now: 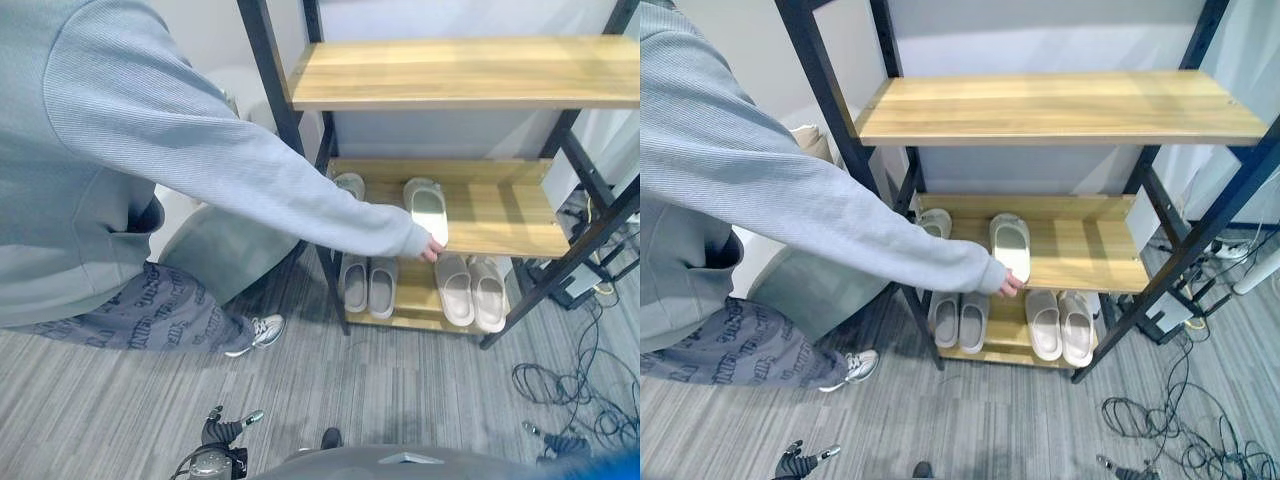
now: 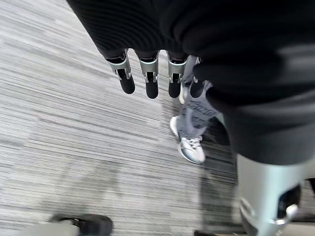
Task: Arrange the slippers neatly on the shoe rack.
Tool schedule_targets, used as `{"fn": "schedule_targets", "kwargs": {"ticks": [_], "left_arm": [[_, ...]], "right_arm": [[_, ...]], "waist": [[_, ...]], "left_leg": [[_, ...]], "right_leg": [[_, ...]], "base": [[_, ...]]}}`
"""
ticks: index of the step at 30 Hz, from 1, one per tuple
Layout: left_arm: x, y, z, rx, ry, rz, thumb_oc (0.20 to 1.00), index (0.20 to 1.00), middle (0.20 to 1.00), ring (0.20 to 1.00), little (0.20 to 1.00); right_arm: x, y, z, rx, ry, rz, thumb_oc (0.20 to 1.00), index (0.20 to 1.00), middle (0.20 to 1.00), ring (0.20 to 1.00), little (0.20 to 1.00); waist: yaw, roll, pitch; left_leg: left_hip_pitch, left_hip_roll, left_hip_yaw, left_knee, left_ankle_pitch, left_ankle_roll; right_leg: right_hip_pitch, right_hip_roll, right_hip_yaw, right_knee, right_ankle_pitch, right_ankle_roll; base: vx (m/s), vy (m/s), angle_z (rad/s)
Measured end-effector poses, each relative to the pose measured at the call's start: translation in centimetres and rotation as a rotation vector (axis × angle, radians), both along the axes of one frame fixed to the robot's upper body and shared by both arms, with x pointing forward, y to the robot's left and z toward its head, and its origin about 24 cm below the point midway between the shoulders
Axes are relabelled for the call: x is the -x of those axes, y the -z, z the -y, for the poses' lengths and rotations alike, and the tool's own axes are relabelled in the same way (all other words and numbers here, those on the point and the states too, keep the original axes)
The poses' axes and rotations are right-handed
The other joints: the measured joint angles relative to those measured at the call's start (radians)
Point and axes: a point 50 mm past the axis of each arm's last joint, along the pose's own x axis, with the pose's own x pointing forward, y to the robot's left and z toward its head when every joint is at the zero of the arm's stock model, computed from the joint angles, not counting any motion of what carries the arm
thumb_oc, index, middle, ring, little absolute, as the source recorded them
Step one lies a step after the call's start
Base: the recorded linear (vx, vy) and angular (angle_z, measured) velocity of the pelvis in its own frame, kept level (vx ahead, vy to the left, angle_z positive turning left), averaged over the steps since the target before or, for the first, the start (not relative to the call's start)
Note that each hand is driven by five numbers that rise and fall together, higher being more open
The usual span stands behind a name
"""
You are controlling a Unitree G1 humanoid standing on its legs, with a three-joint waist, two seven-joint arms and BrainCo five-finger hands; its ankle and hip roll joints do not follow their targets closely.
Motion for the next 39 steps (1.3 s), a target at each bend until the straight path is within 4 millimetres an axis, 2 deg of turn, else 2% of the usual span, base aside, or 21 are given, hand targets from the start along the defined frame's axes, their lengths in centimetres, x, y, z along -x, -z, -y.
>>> {"fn": "schedule_targets", "kwargs": {"ticks": [3,9,10,11,12,14,15,16,17,18,19,20,21,23,24,26,28,29,30,34,39], "left_arm": [[1.9,0.3,0.4,0.016,-0.012,-0.044,1.000,1.000,1.000,1.000,1.000],[2.0,0.4,0.4,0.026,-0.016,-0.042,1.000,1.000,1.000,1.000,1.000],[2.0,0.4,1.2,0.048,-0.015,-0.025,1.000,1.000,1.000,1.000,1.000],[2.7,-0.4,3.3,0.088,0.019,0.089,1.000,1.000,1.000,1.000,1.000],[2.9,0.1,5.0,0.120,0.090,0.071,1.000,1.000,1.000,1.000,1.000],[4.0,1.2,3.9,0.072,0.102,-0.116,1.000,1.000,1.000,1.000,1.000],[2.8,1.3,3.4,0.050,0.114,-0.137,1.000,1.000,1.000,1.000,1.000],[1.8,0.9,2.4,0.024,0.131,-0.100,1.000,1.000,1.000,1.000,1.000],[0.9,0.7,1.7,0.007,0.141,-0.083,1.000,1.000,1.000,1.000,1.000],[-1.1,0.4,2.1,0.007,0.150,-0.031,1.000,1.000,1.000,1.000,1.000],[-0.8,0.3,1.7,-0.008,0.127,-0.022,1.000,1.000,1.000,1.000,1.000],[-1.0,0.0,2.1,-0.019,0.121,0.023,1.000,1.000,1.000,1.000,1.000],[-1.6,-0.1,2.2,-0.034,0.156,0.045,1.000,1.000,1.000,1.000,1.000],[-1.5,-0.1,2.2,-0.040,0.189,0.035,1.000,1.000,1.000,1.000,1.000],[-1.1,0.0,2.2,-0.040,0.196,0.016,1.000,1.000,1.000,1.000,1.000],[1.8,0.5,2.2,-0.034,0.197,-0.074,1.000,1.000,1.000,1.000,1.000],[1.8,0.5,2.1,-0.037,0.192,-0.072,1.000,1.000,1.000,1.000,1.000],[1.7,0.5,2.4,-0.030,0.190,-0.058,1.000,1.000,1.000,1.000,1.000],[1.6,0.5,2.6,-0.026,0.187,-0.053,1.000,1.000,1.000,1.000,1.000],[1.2,0.3,2.2,-0.053,0.181,-0.028,1.000,1.000,1.000,1.000,1.000],[1.2,0.3,2.2,-0.054,0.182,-0.029,1.000,1.000,1.000,1.000,1.000]], "right_arm": [[-0.9,-0.3,0.1,0.005,0.001,0.039,1.000,1.000,1.000,1.000,1.000],[-3.5,-1.7,0.6,0.023,0.050,0.211,1.000,1.000,1.000,1.000,1.000],[-4.0,-2.0,0.6,0.020,0.056,0.241,1.000,1.000,1.000,1.000,1.000],[-5.0,-3.1,0.9,0.050,0.060,0.337,1.000,1.000,1.000,1.000,1.000],[-5.5,-3.5,0.9,0.070,0.055,0.366,1.000,1.000,1.000,1.000,1.000],[-8.2,-4.4,0.0,0.061,-0.005,0.437,1.000,1.000,1.000,1.000,1.000],[-10.9,-8.3,0.9,0.139,-0.102,0.634,1.000,1.000,1.000,1.000,1.000],[-10.2,-8.4,1.7,0.163,-0.090,0.620,1.000,1.000,1.000,1.000,1.000],[-12.3,-9.6,1.4,0.161,-0.105,0.680,1.000,1.000,1.000,1.000,1.000],[-13.7,-11.8,-0.3,0.159,-0.138,0.780,1.000,1.000,1.000,1.000,1.000],[-14.0,-18.1,-8.0,0.110,-0.357,1.141,1.000,1.000,1.000,1.000,1.000],[-13.6,-22.3,-17.4,-0.032,-0.707,1.435,1.000,1.000,1.000,1.000,1.000],[-16.9,-17.9,-16.3,0.027,-0.779,1.204,1.000,1.000,1.000,1.000,1.000],[-18.0,-12.9,-11.0,0.098,-0.603,0.912,1.000,1.000,1.000,1.000,1.000],[-18.0,-11.8,-9.5,0.109,-0.536,0.846,1.000,1.000,1.000,1.000,1.000],[-18.5,-10.2,-7.5,0.107,-0.415,0.751,1.000,1.000,1.000,1.000,1.000],[-19.4,-11.2,-7.0,0.120,-0.385,0.786,1.000,1.000,1.000,1.000,1.000],[-20.1,-14.8,-8.4,0.130,-0.436,0.980,1.000,1.000,1.000,1.000,1.000],[-20.4,-16.0,-8.8,0.145,-0.459,1.050,1.000,1.000,1.000,1.000,1.000],[-20.4,-16.7,-7.8,0.194,-0.375,1.082,1.000,1.000,1.000,1.000,1.000],[-20.3,-17.3,-6.6,0.240,-0.299,1.101,1.000,1.000,1.000,1.000,1.000]], "waist": [[-0.001,0.016,-0.001],[-0.003,0.015,0.004],[0.005,0.017,0.007],[0.002,0.016,0.017],[0.006,0.014,0.027],[0.013,0.004,0.030],[0.005,-0.030,0.035],[0.001,-0.069,0.031],[-0.004,-0.106,0.048],[-0.005,-0.117,0.055],[-0.007,-0.097,0.055],[-0.015,-0.087,0.029],[0.010,-0.097,0.022],[0.073,-0.106,0.022],[0.087,-0.104,0.024],[0.102,-0.090,0.039],[0.116,-0.081,0.053],[0.113,-0.077,0.066],[0.111,-0.079,0.066],[0.109,-0.103,0.077],[0.112,-0.104,0.078]], "left_leg": [[0.013,-0.001,0.017,0.000,-0.003,0.007],[0.010,0.002,0.062,-0.001,-0.008,0.011],[0.006,0.002,0.061,-0.001,-0.008,0.012],[0.006,-0.001,0.066,0.000,-0.007,0.014],[0.005,-0.001,0.060,0.002,-0.005,0.014],[-0.007,0.009,0.058,0.002,-0.011,0.003],[-0.012,0.008,0.058,-0.001,-0.008,-0.001],[-0.006,0.008,0.057,-0.001,-0.004,0.005],[-0.013,0.006,0.063,-0.001,-0.007,0.005],[-0.012,0.012,0.057,0.000,-0.007,0.005],[-0.019,0.005,0.059,-0.001,-0.007,0.004],[-0.048,-0.001,0.056,0.005,-0.008,0.005],[-0.068,-0.017,0.042,0.010,-0.007,0.006],[-0.098,-0.028,0.031,0.007,-0.005,0.009],[-0.110,-0.031,0.031,0.004,-0.002,0.012],[-0.114,-0.045,0.028,0.006,0.008,0.024],[-0.118,-0.046,0.024,0.005,0.009,0.025],[-0.126,-0.044,0.021,0.005,0.012,0.024],[-0.128,-0.043,0.019,0.005,0.012,0.024],[-0.147,-0.046,0.003,0.005,0.017,0.024],[-0.150,-0.046,0.001,0.004,0.017,0.024]], "right_leg": [[0.001,0.000,0.027,0.000,0.005,-0.003],[-0.028,0.001,0.073,0.000,0.018,-0.003],[-0.020,0.002,0.070,0.000,0.018,-0.002],[-0.027,-0.002,0.076,0.000,0.025,0.003],[-0.030,-0.001,0.073,0.000,0.026,0.004],[-0.044,0.008,0.073,0.000,0.020,0.007],[-0.052,0.012,0.073,0.000,0.020,0.007],[-0.044,0.012,0.073,0.000,0.023,0.002],[-0.048,0.010,0.072,0.000,0.026,-0.002],[-0.044,0.010,0.072,0.003,0.017,0.011],[-0.060,0.004,0.066,0.006,0.020,0.006],[-0.080,0.004,0.070,0.007,0.023,0.002],[-0.086,-0.010,0.056,0.006,0.025,0.005],[-0.115,-0.025,0.043,0.005,0.027,0.013],[-0.127,-0.031,0.043,0.003,0.029,0.016],[-0.127,-0.045,0.042,0.005,0.037,0.027],[-0.128,-0.045,0.039,0.005,0.037,0.027],[-0.134,-0.043,0.032,0.005,0.037,0.027],[-0.133,-0.042,0.030,0.005,0.037,0.027],[-0.146,-0.043,0.020,0.005,0.038,0.026],[-0.150,-0.043,0.019,0.005,0.038,0.027]], "base": [[0.03,0.013,-0.23],[0.00,0.001,-0.23],[-0.05,-0.018,-0.11],[-0.01,-0.037,0.03],[0.04,-0.053,0.06],[0.06,-0.044,0.04],[0.07,-0.014,-0.06],[0.10,0.031,-0.15],[0.08,0.083,0.00],[0.02,0.100,0.00],[-0.03,0.083,0.02],[-0.03,0.052,0.18],[-0.01,0.038,0.31],[0.00,0.018,0.34],[0.00,0.026,0.04],[0.00,0.014,-0.04],[0.01,0.034,0.10],[0.00,0.029,0.11],[0.01,0.024,0.09],[0.01,0.013,0.07],[0.00,0.000,0.00]]}}
